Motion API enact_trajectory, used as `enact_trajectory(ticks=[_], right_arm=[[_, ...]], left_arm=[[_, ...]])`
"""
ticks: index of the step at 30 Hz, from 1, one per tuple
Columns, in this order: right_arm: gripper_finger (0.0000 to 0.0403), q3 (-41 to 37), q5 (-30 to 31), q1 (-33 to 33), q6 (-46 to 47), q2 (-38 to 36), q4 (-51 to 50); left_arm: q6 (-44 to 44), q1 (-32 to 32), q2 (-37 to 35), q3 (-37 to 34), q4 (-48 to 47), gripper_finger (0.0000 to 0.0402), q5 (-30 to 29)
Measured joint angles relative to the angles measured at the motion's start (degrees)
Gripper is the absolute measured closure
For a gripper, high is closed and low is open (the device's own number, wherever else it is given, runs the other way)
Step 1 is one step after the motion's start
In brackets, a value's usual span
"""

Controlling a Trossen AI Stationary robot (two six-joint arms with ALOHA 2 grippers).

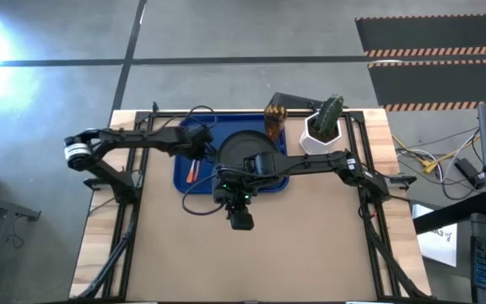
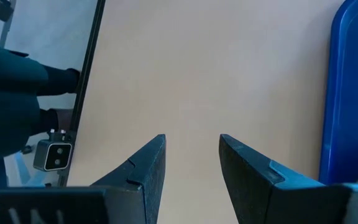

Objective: Pick and place plate/cup/fork/spoon on tray
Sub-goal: Adjust the orange spoon on the blue tray

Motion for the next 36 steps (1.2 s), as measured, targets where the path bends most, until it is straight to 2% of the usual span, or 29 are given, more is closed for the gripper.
enact_trajectory(ticks=[10,19,36], right_arm=[[0.0264,0.0,0.0,0.0,0.1,0.0,0.0],[0.0264,0.0,0.0,0.0,0.2,0.0,-0.5],[0.0264,0.0,0.0,0.0,-0.3,0.0,-0.5]], left_arm=[[3.2,-0.5,7.0,4.7,-0.1,0.0402,-0.8],[3.3,-0.5,10.8,4.7,-1.7,0.0402,-0.8],[3.0,-0.5,10.3,5.6,-1.0,0.0402,-0.9]])
